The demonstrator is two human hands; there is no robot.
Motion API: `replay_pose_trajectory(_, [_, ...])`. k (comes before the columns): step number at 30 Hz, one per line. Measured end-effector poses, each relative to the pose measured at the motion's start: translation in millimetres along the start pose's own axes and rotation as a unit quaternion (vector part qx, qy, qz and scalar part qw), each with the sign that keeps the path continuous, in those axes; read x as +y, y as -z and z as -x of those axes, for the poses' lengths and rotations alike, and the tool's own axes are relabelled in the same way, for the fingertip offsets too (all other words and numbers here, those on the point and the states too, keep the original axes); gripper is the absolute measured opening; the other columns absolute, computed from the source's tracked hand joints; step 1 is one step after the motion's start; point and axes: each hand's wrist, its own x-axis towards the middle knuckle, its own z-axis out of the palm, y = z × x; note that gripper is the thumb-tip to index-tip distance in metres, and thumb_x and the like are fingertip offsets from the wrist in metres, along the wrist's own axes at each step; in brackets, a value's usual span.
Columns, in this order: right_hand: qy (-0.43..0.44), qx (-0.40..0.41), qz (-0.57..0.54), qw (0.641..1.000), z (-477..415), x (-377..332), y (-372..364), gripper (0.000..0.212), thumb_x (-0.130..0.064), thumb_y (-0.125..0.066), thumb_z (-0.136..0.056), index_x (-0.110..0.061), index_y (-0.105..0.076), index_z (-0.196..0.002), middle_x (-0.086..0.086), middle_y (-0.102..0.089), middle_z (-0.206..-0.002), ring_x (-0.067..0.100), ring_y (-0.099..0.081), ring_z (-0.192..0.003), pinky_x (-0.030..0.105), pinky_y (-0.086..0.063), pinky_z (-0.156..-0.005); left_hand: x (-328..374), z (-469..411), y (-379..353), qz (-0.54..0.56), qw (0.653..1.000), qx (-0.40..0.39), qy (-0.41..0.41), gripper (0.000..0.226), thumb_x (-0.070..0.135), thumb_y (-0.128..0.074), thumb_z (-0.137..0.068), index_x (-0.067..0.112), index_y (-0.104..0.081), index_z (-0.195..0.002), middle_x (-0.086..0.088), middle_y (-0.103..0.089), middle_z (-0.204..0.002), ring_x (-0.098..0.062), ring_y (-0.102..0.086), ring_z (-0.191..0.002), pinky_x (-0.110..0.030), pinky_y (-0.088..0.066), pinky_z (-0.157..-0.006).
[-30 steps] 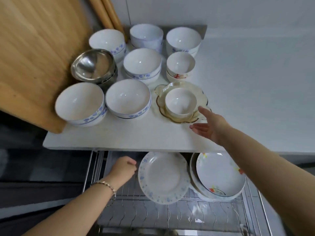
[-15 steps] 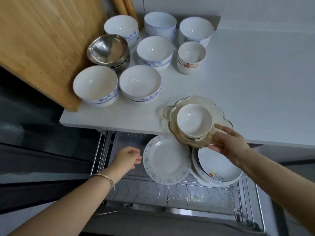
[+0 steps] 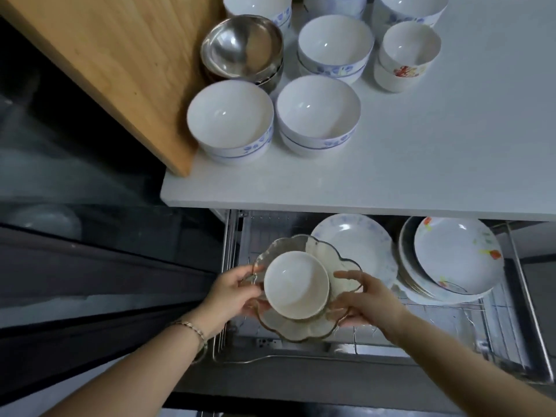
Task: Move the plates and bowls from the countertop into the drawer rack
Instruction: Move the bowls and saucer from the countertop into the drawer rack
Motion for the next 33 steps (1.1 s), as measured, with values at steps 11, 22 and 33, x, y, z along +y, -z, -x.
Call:
replay_pose_trajectory(11, [0.010,0.044,-0.209,0.977,-98.0,30.2,-95.2,0.064,0.018,-0.059,-0.076,-0.011,-0.047,-0.131,0.005,-0.074,-0.061,0.025,-0.071,-0.061,0.028,-0.061,-0.058,-0.1,-101.8,36.8,-0.023,0.995,0.084,-0.043,0.039,-0.005,-0.050,-0.089,0.012,-0.058,-0.122,-0.009,-0.065,-0.104,-0.016,-0.064,-0.059,-0.029,-0.058,-0.056])
replay_pose_trajectory(22, [-0.028,0.101,-0.255,0.961,-219.0,21.7,-118.3,0.058,0.021,-0.042,-0.081,-0.011,-0.042,-0.129,0.024,-0.063,-0.095,0.021,-0.066,-0.041,0.030,-0.060,-0.047,-64.6,-168.8,51.0,-0.190,0.957,0.215,0.046,0.031,0.009,-0.045,-0.094,0.000,-0.049,-0.124,-0.026,-0.060,-0.119,-0.039,-0.063,-0.105,-0.046,-0.053,-0.089])
replay_pose_trajectory(33, [-0.070,0.140,-0.216,0.964,-258.7,28.7,-122.0,0.037,0.014,-0.048,-0.085,-0.011,-0.047,-0.113,0.021,-0.065,-0.088,0.019,-0.064,-0.037,0.030,-0.058,-0.045,-84.9,-185.3,48.4,-0.113,0.966,0.231,0.018,0.019,-0.003,-0.037,-0.089,0.009,-0.050,-0.082,-0.030,-0.061,-0.097,-0.043,-0.064,-0.095,-0.053,-0.055,-0.082])
